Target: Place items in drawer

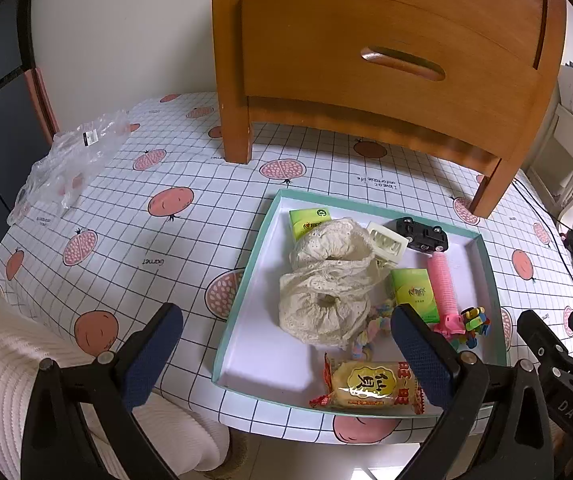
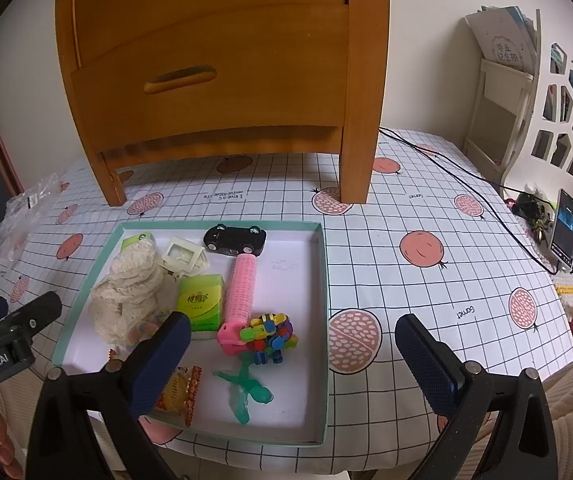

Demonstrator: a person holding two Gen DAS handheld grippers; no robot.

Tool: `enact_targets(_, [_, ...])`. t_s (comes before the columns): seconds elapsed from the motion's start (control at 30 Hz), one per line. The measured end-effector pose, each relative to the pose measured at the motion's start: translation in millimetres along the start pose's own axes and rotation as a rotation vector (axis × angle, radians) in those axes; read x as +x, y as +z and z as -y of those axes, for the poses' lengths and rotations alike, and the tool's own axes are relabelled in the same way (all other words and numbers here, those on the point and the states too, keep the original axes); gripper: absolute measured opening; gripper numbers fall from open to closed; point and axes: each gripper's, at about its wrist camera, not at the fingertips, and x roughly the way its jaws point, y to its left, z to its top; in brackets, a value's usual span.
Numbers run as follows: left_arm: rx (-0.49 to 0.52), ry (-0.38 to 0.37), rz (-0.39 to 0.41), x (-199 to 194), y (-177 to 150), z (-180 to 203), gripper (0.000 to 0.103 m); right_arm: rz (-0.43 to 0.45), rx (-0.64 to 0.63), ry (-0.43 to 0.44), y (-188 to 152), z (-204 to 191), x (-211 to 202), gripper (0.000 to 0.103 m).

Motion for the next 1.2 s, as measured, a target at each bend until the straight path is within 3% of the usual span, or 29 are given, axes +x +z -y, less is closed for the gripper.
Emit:
enact_targets(0.43, [-0.041,-0.028,-0.005,0,3,-6,0.103,0.009,0.006,0.004,0,0,-1,0.103])
enact_targets(0.6, [-0.018,-0.070,0.025,-6,20,-4,0.103,0.021,0.037,0.010,8,4,-7,0.103])
enact_targets(0.8, [-0.020,-0.136,0.075,-12,65,-4,0.103,0.076,0.107,0.040,40,18,-18,0.103])
enact_targets(1.03, [-0.009,-0.167,0.167,-2,133,-16,0.103,0.148,0.108,0.118,108,34,-14,0.103])
enact_targets(1.2, [-0.005,-0.174,0.127,20,181,-35,0.103,0.151,0.083,0.166,152,43,8,0.103])
